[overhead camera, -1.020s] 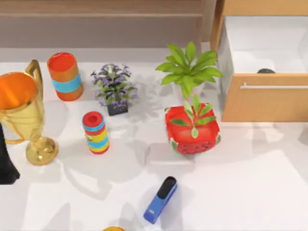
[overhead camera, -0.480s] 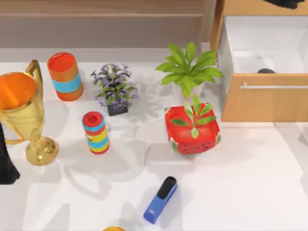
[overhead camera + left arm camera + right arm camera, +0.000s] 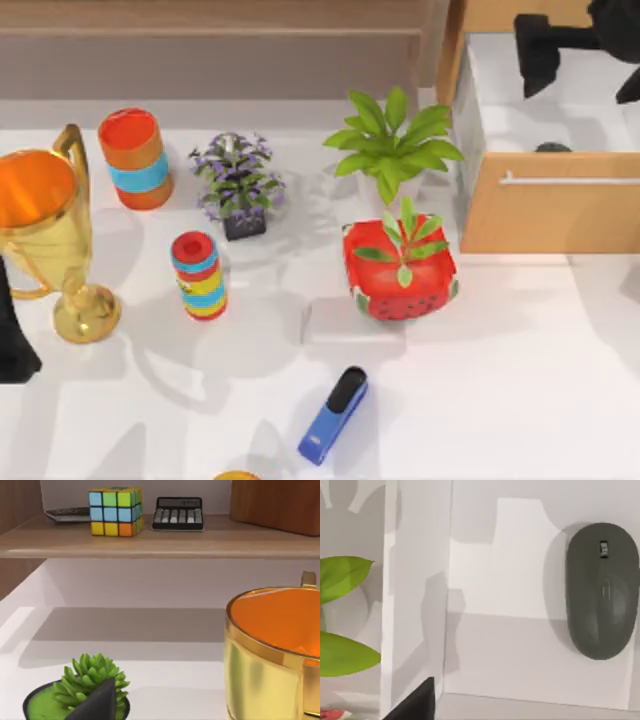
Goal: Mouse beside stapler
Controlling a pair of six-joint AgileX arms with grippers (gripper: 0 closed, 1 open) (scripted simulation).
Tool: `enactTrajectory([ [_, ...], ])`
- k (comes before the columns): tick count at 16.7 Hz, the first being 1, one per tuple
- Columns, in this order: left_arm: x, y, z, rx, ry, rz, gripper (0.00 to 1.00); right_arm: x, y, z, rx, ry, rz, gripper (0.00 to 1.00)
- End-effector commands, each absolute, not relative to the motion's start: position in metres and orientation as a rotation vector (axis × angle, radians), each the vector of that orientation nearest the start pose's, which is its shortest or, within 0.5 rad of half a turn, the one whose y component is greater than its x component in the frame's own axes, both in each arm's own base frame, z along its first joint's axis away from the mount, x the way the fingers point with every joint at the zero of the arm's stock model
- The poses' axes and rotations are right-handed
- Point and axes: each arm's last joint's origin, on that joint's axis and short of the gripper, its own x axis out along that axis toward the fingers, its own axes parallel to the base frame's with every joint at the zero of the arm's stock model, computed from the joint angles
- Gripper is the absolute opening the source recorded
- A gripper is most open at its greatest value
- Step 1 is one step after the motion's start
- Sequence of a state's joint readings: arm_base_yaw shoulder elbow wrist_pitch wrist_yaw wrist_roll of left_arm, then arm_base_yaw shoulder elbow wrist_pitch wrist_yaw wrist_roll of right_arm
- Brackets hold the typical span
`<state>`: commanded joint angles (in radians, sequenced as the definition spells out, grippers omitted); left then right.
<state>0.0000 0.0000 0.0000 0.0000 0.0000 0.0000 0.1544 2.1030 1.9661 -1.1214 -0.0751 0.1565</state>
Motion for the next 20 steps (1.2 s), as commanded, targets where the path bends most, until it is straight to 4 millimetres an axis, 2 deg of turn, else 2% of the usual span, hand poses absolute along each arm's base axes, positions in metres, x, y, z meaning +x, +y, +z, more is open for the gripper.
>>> enactTrajectory([
  [4,0.106,-0.001,0.160,0.000,0.000,0.000,1.00,0.469,0.068,0.193,-0.010,1.426,0.066,1.00],
  [7,0.106,-0.001,0.160,0.000,0.000,0.000,1.00,0.480,0.069,0.168,-0.048,1.466,0.064,1.00],
  [20,0.106,-0.001,0.160,0.000,0.000,0.000,1.00,0.480,0.072,0.163,-0.050,1.467,0.057,1.00],
])
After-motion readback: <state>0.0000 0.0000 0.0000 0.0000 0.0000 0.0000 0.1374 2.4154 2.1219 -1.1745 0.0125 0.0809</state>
